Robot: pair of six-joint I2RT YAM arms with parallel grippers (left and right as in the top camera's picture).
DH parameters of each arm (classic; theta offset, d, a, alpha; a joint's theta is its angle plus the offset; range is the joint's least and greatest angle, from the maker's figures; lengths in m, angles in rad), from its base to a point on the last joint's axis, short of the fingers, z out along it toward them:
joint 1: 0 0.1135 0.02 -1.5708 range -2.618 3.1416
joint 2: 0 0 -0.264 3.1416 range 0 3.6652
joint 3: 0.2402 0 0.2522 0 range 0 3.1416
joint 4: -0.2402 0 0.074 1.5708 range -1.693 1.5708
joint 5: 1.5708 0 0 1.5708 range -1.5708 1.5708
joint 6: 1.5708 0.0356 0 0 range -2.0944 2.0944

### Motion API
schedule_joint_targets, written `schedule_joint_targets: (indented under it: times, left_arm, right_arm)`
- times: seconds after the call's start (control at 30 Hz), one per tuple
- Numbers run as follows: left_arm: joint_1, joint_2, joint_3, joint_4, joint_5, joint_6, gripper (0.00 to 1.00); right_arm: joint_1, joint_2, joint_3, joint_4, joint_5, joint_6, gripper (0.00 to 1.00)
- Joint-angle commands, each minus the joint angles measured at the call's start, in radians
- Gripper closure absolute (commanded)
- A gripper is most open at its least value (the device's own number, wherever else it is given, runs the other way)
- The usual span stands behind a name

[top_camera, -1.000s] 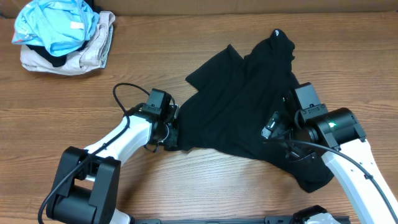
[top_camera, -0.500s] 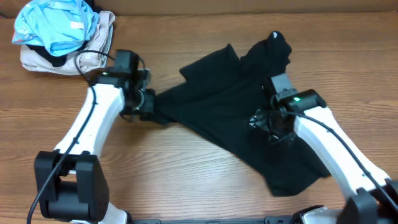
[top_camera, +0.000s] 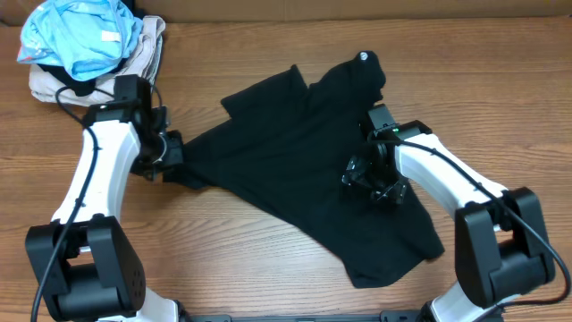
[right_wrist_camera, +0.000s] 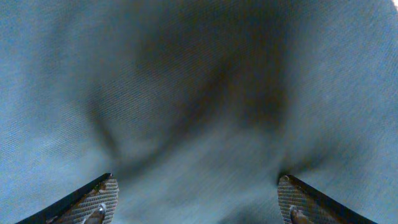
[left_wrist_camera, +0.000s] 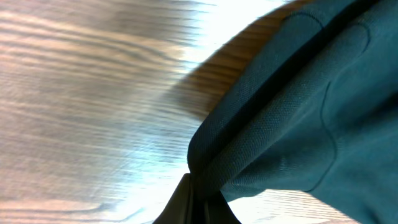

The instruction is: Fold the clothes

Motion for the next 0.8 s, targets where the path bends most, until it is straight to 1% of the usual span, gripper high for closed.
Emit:
schedule_joint_targets:
  times: [0.0,0.23,0.6,0.77]
  left_arm:
    - [0.027,-0.001,0.020,-0.005,0.019,-0.016,0.96]
    - [0.007,0.000,0.020,-0.009,0.089,-0.016,0.96]
    - [-0.050,0.000,0.020,-0.008,0.088,-0.016,0.96]
    - [-0.091,0.000,0.019,-0.009,0.088,-0.017,0.96]
  right_arm:
    - [0.004,0.039,-0.004,0.016,-0.041,-0.042,0.14]
    - [0.004,0.050,-0.012,0.072,-0.053,-0.042,0.14]
    - [0.000,0.050,-0.125,0.143,-0.055,-0.037,0.14]
    - [-0.046,0.050,-0.149,0.185,-0.050,-0.030,0.12]
